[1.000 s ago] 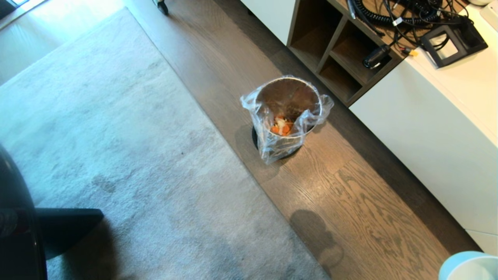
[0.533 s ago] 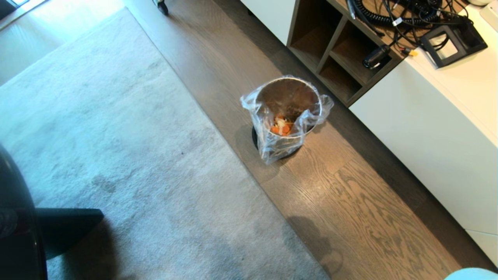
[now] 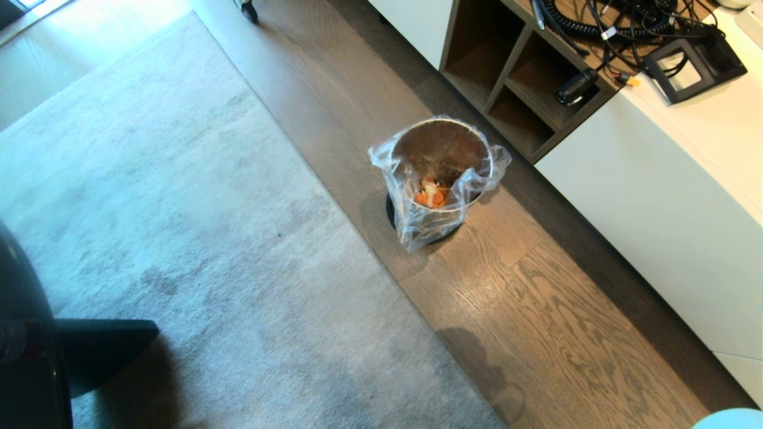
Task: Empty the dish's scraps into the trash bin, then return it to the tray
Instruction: Put the bowl back to the table
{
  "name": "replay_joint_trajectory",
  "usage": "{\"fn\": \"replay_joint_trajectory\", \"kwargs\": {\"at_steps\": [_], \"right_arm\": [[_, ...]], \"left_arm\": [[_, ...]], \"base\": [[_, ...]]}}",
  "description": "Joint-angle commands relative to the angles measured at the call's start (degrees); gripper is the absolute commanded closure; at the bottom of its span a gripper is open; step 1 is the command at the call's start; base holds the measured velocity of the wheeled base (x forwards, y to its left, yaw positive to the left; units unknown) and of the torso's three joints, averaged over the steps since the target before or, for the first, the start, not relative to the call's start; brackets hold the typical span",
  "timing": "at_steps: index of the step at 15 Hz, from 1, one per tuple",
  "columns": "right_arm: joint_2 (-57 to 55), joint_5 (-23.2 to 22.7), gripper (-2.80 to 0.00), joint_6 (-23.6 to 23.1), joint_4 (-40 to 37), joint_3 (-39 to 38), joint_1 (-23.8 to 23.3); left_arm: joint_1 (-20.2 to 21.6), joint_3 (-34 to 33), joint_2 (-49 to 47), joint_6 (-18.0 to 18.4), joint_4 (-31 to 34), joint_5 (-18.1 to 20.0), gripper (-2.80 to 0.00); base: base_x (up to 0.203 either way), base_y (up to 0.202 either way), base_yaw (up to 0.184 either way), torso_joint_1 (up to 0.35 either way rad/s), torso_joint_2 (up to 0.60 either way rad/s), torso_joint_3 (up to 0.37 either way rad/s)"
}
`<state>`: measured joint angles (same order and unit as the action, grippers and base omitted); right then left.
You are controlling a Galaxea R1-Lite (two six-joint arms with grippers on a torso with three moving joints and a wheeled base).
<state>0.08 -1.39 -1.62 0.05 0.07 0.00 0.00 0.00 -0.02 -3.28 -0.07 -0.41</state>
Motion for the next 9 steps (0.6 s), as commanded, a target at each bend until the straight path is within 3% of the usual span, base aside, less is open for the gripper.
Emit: {"fn": "replay_joint_trajectory", "kwargs": {"at_steps": [1, 9], "right_arm": [[-0.1, 0.0, 0.0, 0.0, 0.0, 0.0, 0.0], [-0.1, 0.0, 0.0, 0.0, 0.0, -0.1, 0.0]], "left_arm": [[0.0, 0.0, 0.0, -0.1, 0.0, 0.0, 0.0], [0.0, 0.0, 0.0, -0.1, 0.0, 0.0, 0.0]], "base": [[0.0, 0.0, 0.0, 0.0, 0.0, 0.0], [0.0, 0.0, 0.0, 0.0, 0.0, 0.0]]}}
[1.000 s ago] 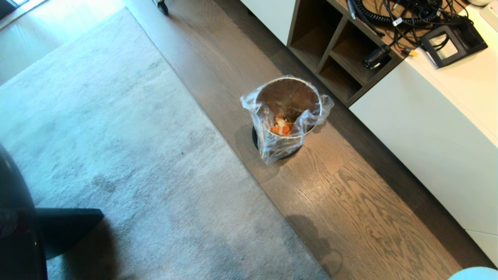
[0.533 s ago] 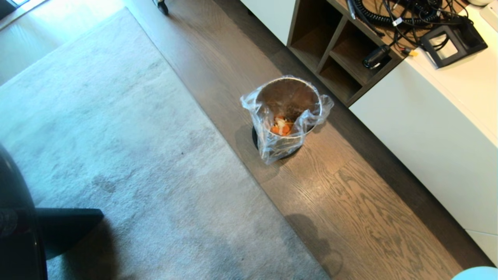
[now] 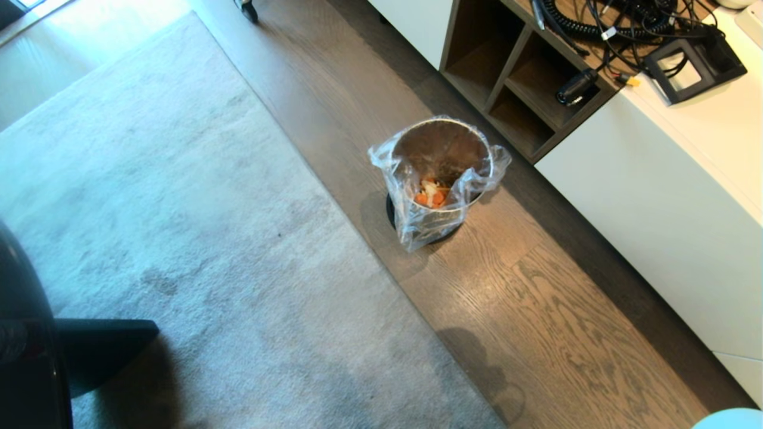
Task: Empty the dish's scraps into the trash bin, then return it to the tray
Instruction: Put the bowl back to the table
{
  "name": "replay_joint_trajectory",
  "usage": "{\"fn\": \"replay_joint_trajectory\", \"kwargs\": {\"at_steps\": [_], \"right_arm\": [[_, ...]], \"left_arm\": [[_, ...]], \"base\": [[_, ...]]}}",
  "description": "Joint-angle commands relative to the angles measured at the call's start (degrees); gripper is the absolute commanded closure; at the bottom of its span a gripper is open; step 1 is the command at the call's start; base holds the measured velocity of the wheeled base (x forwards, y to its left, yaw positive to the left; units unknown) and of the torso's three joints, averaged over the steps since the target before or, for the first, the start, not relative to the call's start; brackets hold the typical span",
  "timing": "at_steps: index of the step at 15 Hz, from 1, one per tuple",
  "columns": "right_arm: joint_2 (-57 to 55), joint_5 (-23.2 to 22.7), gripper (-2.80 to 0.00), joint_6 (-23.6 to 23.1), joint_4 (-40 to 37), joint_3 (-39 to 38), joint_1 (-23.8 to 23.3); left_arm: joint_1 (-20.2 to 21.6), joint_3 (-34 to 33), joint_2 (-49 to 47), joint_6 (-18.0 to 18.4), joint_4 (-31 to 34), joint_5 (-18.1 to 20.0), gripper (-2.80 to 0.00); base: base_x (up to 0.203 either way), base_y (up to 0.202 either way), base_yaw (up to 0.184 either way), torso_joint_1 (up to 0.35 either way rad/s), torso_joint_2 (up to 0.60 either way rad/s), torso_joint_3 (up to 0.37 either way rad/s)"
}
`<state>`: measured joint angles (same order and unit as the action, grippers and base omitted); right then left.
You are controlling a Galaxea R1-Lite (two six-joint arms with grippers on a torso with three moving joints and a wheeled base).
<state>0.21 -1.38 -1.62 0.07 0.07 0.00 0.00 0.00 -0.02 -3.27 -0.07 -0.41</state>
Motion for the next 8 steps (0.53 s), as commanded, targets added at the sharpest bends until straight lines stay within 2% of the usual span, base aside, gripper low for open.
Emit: {"fn": "replay_joint_trajectory", "kwargs": {"at_steps": [1, 8], "right_arm": [[-0.2, 0.0, 0.0, 0.0, 0.0, 0.0, 0.0], [-0.2, 0.0, 0.0, 0.0, 0.0, 0.0, 0.0]], "left_arm": [[0.0, 0.0, 0.0, -0.1, 0.0, 0.0, 0.0], [0.0, 0.0, 0.0, 0.0, 0.0, 0.0, 0.0]], "base": [[0.0, 0.0, 0.0, 0.0, 0.0, 0.0], [0.0, 0.0, 0.0, 0.0, 0.0, 0.0]]}}
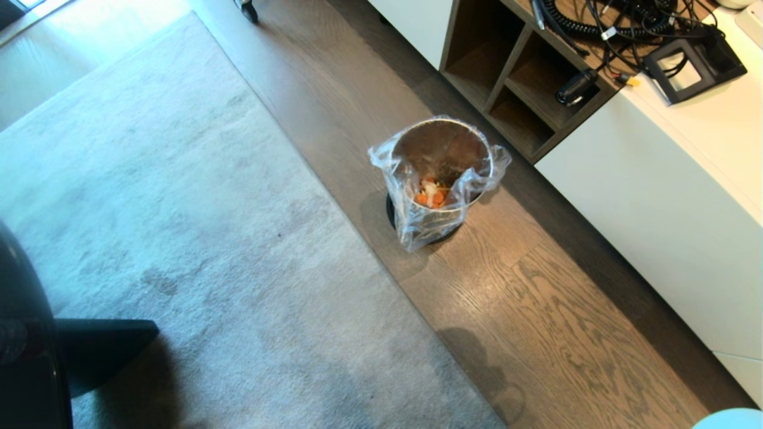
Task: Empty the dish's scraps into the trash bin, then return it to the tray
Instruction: Put the bowl back to the table
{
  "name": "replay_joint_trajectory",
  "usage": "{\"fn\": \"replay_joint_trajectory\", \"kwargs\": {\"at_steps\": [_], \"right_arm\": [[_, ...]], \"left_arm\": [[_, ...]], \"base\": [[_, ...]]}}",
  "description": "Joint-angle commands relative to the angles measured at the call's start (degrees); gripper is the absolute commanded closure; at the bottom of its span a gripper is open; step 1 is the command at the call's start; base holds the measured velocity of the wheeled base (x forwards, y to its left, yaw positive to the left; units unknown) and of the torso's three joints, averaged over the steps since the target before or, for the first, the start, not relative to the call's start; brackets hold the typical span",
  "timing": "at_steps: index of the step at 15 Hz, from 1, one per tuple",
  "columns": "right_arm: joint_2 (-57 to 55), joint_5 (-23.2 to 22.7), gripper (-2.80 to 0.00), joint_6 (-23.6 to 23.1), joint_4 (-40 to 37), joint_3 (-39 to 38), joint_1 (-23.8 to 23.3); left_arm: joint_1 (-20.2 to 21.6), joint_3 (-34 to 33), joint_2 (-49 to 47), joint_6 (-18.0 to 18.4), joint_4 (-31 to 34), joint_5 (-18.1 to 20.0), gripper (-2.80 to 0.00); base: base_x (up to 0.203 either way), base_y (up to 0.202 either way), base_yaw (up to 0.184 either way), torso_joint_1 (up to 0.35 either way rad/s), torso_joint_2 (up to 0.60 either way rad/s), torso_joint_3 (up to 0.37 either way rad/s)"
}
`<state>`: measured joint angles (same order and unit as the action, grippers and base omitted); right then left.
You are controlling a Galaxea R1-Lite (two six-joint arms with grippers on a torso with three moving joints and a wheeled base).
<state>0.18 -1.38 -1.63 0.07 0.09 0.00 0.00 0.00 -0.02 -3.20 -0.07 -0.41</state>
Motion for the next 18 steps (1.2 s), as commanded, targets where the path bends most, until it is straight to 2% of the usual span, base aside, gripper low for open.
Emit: {"fn": "replay_joint_trajectory", "kwargs": {"at_steps": [1, 13, 18], "right_arm": [[-0.2, 0.0, 0.0, 0.0, 0.0, 0.0, 0.0], [-0.2, 0.0, 0.0, 0.0, 0.0, 0.0, 0.0], [-0.2, 0.0, 0.0, 0.0, 0.0, -0.1, 0.0]], "left_arm": [[0.0, 0.0, 0.0, -0.1, 0.0, 0.0, 0.0], [0.0, 0.0, 0.0, -0.1, 0.0, 0.0, 0.0], [0.0, 0.0, 0.0, -0.1, 0.0, 0.0, 0.0]], "base": [[0.0, 0.0, 0.0, 0.0, 0.0, 0.0], [0.0, 0.0, 0.0, 0.0, 0.0, 0.0], [-0.175, 0.0, -0.001, 0.003, 0.0, 0.006]]}}
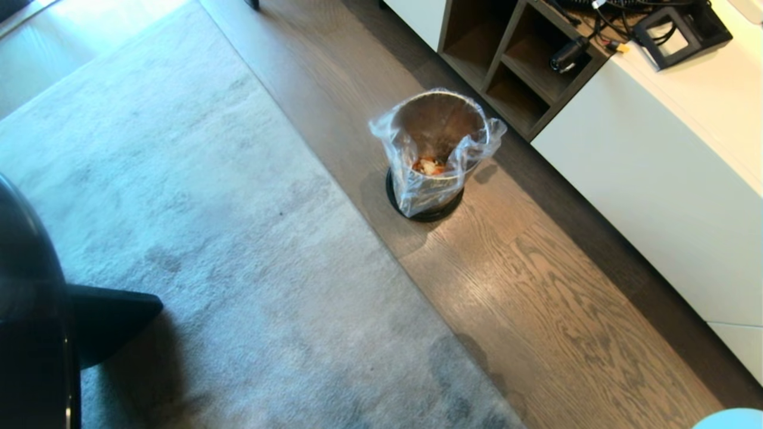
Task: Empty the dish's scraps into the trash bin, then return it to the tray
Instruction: Put the bowl back to the table
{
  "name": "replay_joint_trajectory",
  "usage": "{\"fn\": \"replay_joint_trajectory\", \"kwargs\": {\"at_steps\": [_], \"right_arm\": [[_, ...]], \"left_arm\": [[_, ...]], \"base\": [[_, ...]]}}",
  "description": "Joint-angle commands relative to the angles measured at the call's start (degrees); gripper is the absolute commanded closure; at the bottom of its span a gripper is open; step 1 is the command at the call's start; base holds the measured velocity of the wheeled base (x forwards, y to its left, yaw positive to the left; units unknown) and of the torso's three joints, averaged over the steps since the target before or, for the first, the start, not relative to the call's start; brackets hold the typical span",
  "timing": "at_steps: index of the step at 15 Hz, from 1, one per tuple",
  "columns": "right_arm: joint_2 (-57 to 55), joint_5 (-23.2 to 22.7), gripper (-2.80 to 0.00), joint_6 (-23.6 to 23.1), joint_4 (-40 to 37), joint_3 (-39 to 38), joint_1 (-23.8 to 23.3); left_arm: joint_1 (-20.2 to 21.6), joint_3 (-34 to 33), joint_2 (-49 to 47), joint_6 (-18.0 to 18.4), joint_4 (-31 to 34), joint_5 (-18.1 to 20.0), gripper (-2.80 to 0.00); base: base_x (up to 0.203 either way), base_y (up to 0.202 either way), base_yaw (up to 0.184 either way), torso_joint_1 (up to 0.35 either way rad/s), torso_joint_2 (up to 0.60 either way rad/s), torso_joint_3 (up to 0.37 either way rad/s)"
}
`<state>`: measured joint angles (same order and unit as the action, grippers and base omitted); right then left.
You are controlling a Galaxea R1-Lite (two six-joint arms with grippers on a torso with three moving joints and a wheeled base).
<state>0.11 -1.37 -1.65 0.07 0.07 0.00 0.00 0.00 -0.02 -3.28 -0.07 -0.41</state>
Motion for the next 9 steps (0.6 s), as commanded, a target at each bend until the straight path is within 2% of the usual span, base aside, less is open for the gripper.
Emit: {"fn": "replay_joint_trajectory", "kwargs": {"at_steps": [1, 9], "right_arm": [[-0.1, 0.0, 0.0, 0.0, 0.0, 0.0, 0.0], [-0.1, 0.0, 0.0, 0.0, 0.0, 0.0, 0.0]], "left_arm": [[0.0, 0.0, 0.0, -0.1, 0.0, 0.0, 0.0], [0.0, 0.0, 0.0, -0.1, 0.0, 0.0, 0.0]], "base": [[-0.187, 0.0, -0.002, 0.005, 0.0, 0.005], [-0.187, 0.0, -0.001, 0.001, 0.0, 0.002]]}}
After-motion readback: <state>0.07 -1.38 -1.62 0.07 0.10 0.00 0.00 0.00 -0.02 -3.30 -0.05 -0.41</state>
